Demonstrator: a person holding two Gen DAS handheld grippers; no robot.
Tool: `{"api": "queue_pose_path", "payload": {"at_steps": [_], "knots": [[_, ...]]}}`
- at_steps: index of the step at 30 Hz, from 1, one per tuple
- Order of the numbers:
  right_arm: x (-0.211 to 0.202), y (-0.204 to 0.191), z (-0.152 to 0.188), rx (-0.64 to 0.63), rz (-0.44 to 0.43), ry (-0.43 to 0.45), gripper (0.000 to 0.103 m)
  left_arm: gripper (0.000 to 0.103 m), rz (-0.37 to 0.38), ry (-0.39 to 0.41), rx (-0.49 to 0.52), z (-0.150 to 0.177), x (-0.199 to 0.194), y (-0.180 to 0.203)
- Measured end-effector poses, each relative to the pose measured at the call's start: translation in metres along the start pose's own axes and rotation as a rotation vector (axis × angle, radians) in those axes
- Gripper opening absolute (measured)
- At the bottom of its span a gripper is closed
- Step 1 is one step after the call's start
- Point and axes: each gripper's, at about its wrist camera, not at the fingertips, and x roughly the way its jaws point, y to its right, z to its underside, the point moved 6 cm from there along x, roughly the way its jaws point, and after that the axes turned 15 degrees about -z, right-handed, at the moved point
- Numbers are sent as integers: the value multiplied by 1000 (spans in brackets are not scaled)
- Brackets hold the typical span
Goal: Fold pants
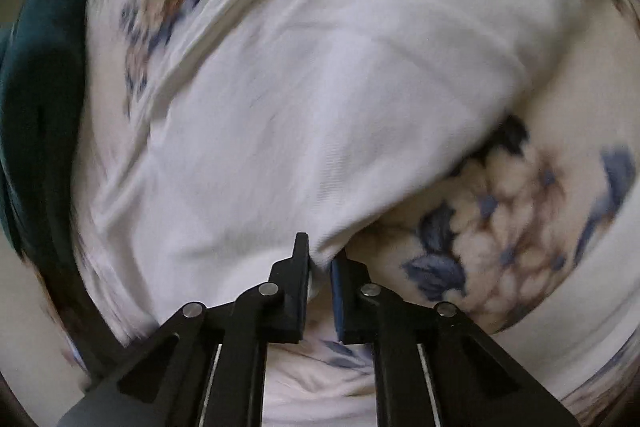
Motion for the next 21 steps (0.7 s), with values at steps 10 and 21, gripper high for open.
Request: {"api": "queue_pose_path", "payload": {"at_steps": [10,21], "knots": [[-186,131,24,205,91,224,72,78,119,237,195,112,-149,133],[-257,332,-37,170,209,147,72,78,123,161,408,209,-159,360]]}}
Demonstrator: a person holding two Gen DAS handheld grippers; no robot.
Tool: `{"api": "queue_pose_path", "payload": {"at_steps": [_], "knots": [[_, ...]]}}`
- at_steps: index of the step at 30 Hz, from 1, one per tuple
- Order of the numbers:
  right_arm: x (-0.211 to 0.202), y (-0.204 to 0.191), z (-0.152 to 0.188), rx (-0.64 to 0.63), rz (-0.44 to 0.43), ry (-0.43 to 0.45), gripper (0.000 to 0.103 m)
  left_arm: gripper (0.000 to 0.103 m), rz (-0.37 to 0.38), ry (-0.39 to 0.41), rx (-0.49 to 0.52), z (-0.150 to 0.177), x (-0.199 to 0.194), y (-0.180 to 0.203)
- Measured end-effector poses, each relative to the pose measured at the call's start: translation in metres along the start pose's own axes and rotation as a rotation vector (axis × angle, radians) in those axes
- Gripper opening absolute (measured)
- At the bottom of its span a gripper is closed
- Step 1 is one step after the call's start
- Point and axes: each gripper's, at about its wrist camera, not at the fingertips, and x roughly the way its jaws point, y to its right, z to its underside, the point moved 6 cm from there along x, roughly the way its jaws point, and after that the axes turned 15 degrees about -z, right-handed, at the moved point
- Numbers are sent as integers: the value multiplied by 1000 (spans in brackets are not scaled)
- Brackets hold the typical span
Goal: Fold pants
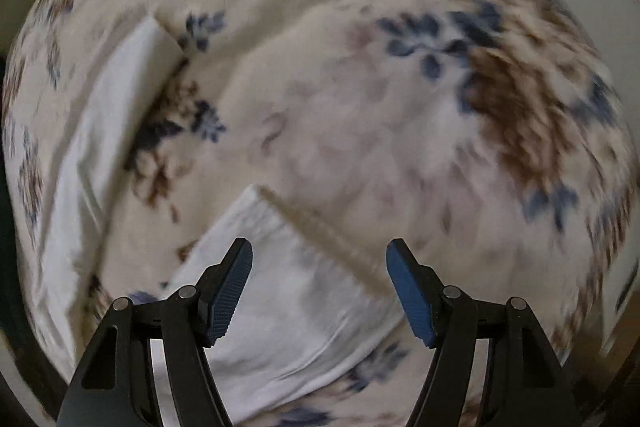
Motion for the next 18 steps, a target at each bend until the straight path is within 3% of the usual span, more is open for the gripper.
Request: {"api": "queue_pose_path", "payload": {"at_steps": [4,5,7,8,9,12,14,15,16,18], "knots": [[29,-11,-4,-180,-95,-151,65,78,-52,-19,9,-7,2,25],[32,-14,-3,-192,-124,-171,57,78,-62,-21,9,-10,3,25],[42,-15,3,-195,-138,-218,31,78,-80,-28,5,-15,5,25],[46,-15,6,-203,-135,-227,12,78,-82,-34,-1,-15,6,25],[46,-14,10,-213,-115,-222,7,78,-87,-40,-9,-18,7,22],[32,-4,13,-275,-55,-128,4,78,-105,-40,-19,-22,7,20],[24,16,7,-239,-8,-60,4,78,-115,-37,-21,-13,5,24],[31,24,10,-201,-12,-95,4,78,-117,-42,-26,-14,3,23],[36,26,13,-196,-14,-140,4,78,-107,-43,-33,5,0,15],[31,13,17,-241,20,-170,6,78,-76,-47,-54,6,-11,-1]]}}
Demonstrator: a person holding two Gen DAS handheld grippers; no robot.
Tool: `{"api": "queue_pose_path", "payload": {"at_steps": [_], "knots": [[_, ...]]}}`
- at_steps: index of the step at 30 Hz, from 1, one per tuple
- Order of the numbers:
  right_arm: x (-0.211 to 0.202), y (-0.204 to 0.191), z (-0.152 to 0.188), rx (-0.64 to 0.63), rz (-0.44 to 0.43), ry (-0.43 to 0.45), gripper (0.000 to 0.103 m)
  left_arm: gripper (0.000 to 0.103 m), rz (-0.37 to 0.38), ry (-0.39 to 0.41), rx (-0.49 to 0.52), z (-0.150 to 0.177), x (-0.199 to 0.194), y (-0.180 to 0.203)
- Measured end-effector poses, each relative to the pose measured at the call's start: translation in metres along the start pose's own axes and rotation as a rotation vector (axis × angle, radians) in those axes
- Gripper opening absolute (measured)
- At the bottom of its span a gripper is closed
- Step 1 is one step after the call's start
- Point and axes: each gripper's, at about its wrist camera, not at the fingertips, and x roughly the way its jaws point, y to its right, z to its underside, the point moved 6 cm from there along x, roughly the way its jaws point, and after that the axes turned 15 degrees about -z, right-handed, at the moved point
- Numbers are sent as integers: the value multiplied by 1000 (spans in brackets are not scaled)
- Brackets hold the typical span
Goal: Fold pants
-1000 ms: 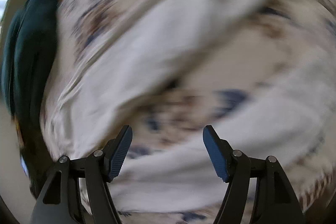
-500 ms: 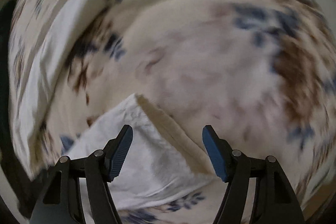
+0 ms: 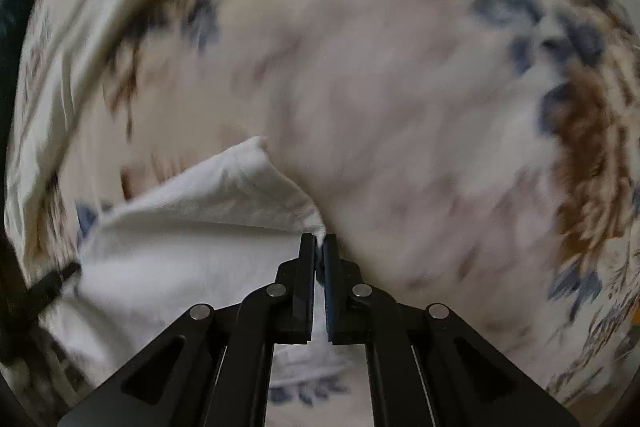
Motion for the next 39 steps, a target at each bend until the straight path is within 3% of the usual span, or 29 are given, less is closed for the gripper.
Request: {"api": "queue_pose_path", "payload": {"at_steps": [2,4,5,6,8,11,14,18,21,23,24,27,30,32,36,39], "knots": [[-16,-22,-5,-36,-5,-13,11,78,16,40,-18,-11,-22,-23],[-44,-60,-17,-84,-7,18,37,78,35,86,-31,-29,-45,-55],[-53,-82,-23,-123,-4,29,59,78,33,108,-31,-39,-53,-73],[-63,-115,-35,-186,-22,34,72,78,17,131,-25,-52,-60,-97],[-66,-167,-54,-250,-45,9,74,78,-29,160,22,-74,-64,-131],[-34,-272,-77,-314,-120,-50,74,78,-161,191,98,-114,-46,-185],[3,-366,-107,-397,-104,-118,74,78,-234,172,208,-153,-20,-227],[66,-458,-133,-580,56,-236,74,78,-262,113,423,-188,23,-258],[94,-494,-139,-666,210,-229,74,78,-272,25,603,-196,60,-282],[112,-520,-137,-695,243,-217,74,78,-303,-7,577,-206,81,-316],[122,-539,-134,-680,231,-196,74,78,-290,-11,491,-214,89,-345],[143,-585,-119,-598,75,-134,74,78,-163,-15,203,-220,99,-415],[166,-626,-91,-507,-146,-117,74,78,119,-70,-175,-197,121,-498],[183,-648,-70,-460,-255,-139,74,78,264,-139,-323,-178,147,-523],[210,-672,-34,-402,-367,-178,74,78,566,-313,-533,-132,201,-534],[227,-684,-15,-383,-389,-199,74,76,767,-320,-657,-124,207,-530]]}}
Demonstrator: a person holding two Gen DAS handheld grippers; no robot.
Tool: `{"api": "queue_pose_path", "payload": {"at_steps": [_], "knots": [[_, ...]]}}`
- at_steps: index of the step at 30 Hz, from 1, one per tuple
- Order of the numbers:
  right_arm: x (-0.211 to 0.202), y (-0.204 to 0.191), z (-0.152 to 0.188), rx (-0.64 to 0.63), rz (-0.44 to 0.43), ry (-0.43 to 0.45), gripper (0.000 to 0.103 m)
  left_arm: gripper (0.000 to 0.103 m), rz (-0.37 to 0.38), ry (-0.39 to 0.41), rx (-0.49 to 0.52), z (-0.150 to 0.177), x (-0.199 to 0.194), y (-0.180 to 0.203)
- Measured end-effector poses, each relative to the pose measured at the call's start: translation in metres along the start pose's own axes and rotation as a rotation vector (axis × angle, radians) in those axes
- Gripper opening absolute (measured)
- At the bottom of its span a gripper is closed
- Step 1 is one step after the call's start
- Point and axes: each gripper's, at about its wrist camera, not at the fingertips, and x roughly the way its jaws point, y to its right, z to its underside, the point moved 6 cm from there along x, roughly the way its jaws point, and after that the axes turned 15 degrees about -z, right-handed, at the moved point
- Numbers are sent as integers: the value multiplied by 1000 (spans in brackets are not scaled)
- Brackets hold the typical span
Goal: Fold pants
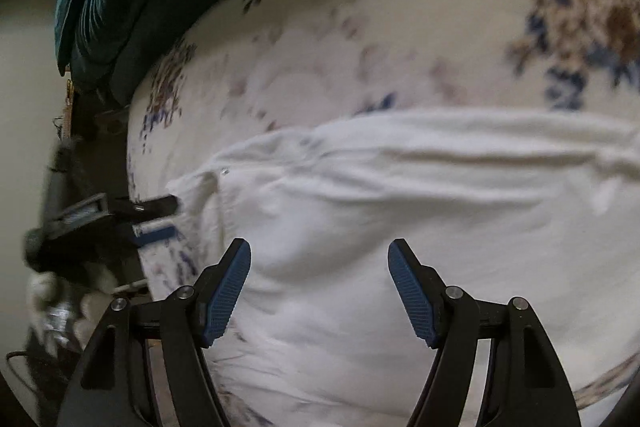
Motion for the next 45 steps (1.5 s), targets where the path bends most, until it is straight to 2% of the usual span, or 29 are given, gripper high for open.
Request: {"api": "queue_pose_path", "payload": {"at_steps": [1,3,5,6,8,10,11,13,15,18,20,22,23,25,27,28,30,32,36,39,41,43,45], "knots": [[9,0,2,-1,3,-5,74,76,49,3,-19,-2,0,1],[21,-2,5,-4,19,-15,74,76,200,50,-54,-14,-12,7],[28,1,9,-13,41,-29,74,76,260,85,-60,-22,-19,13],[31,2,11,-19,54,-34,74,72,265,104,-45,-28,-23,19],[37,8,11,-26,76,-41,74,66,206,93,-3,-32,-19,25],[38,13,14,-16,83,-40,74,47,148,82,40,-28,-15,30],[38,16,15,-11,82,-39,74,28,118,91,56,-27,-12,29],[36,21,20,-5,79,-43,74,14,79,132,65,-26,-13,26],[30,24,25,-13,83,-35,74,13,73,208,59,-33,-24,28],[36,31,24,-28,91,-18,74,11,30,253,69,-44,-25,30],[35,36,24,-33,105,-6,74,10,-35,246,81,-56,-11,24],[31,44,25,-25,116,-9,74,9,-57,177,98,-67,12,17],[31,45,24,-20,116,-12,74,10,-58,171,98,-67,7,19],[24,48,24,-19,115,-24,74,14,-64,177,167,-54,-10,35],[12,51,20,-39,129,-37,74,27,-192,232,328,-25,-29,61],[6,51,18,-48,132,-42,74,30,-258,263,418,-7,-38,75],[-10,52,14,-72,148,-54,74,45,-455,325,646,30,-48,106],[-32,52,11,-114,169,-68,74,51,-578,327,817,50,-42,132],[-72,56,8,-184,243,-97,74,51,-830,285,1027,53,-23,150],[-97,67,6,-192,274,-97,74,50,-969,174,1071,58,-14,142],[-114,80,4,-163,271,-91,74,50,-1034,164,1080,61,-19,123],[-123,89,3,-140,247,-83,74,50,-1088,101,1024,63,-19,90],[-130,104,3,-102,235,-79,74,50,-1079,78,943,64,-20,75]]}}
